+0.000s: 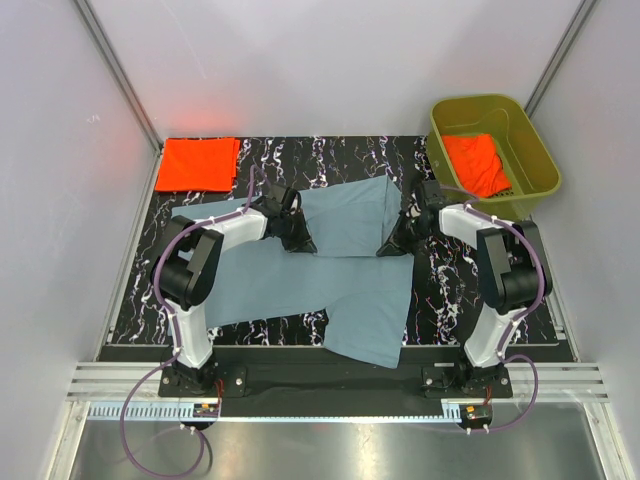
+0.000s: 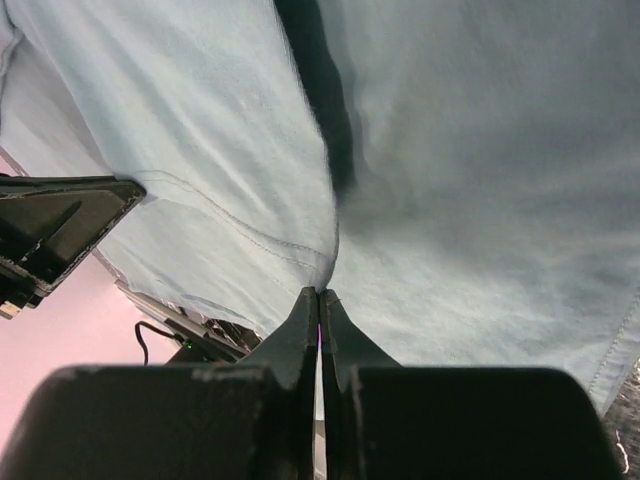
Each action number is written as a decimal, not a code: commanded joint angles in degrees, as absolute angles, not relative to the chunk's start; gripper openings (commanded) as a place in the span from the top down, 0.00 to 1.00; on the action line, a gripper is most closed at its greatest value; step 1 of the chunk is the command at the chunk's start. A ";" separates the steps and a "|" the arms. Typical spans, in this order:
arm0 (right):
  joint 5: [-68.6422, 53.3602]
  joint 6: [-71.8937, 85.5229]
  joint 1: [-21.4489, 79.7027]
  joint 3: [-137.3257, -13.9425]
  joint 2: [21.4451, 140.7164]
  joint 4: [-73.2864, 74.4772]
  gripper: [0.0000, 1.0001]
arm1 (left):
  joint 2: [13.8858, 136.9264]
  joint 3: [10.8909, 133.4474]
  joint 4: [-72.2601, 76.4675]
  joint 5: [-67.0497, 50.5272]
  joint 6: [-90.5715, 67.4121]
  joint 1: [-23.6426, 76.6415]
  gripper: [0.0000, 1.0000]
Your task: Fold and stack the t-shirts
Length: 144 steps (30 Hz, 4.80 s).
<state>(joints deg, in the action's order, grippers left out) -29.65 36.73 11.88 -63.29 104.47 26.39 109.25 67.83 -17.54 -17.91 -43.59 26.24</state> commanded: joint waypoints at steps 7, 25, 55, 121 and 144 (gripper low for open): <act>-28.74 40.08 11.69 -60.21 102.04 26.72 1.00 | 106.08 68.99 -19.42 -17.06 -43.16 26.46 0.93; 1.21 25.40 12.74 -97.87 111.43 37.00 0.35 | 85.07 65.47 -35.77 -9.58 -24.01 0.10 0.43; 12.65 17.68 14.41 -140.08 151.77 46.65 0.65 | 115.58 80.59 -26.81 -13.97 -26.72 -18.11 0.54; -17.67 30.76 29.27 -57.50 75.16 48.69 0.31 | 74.71 34.81 -40.61 5.63 -44.65 -37.97 0.81; -15.56 47.81 28.83 -32.34 71.63 34.99 0.50 | 73.56 33.58 -36.83 -1.05 -44.12 -38.32 1.00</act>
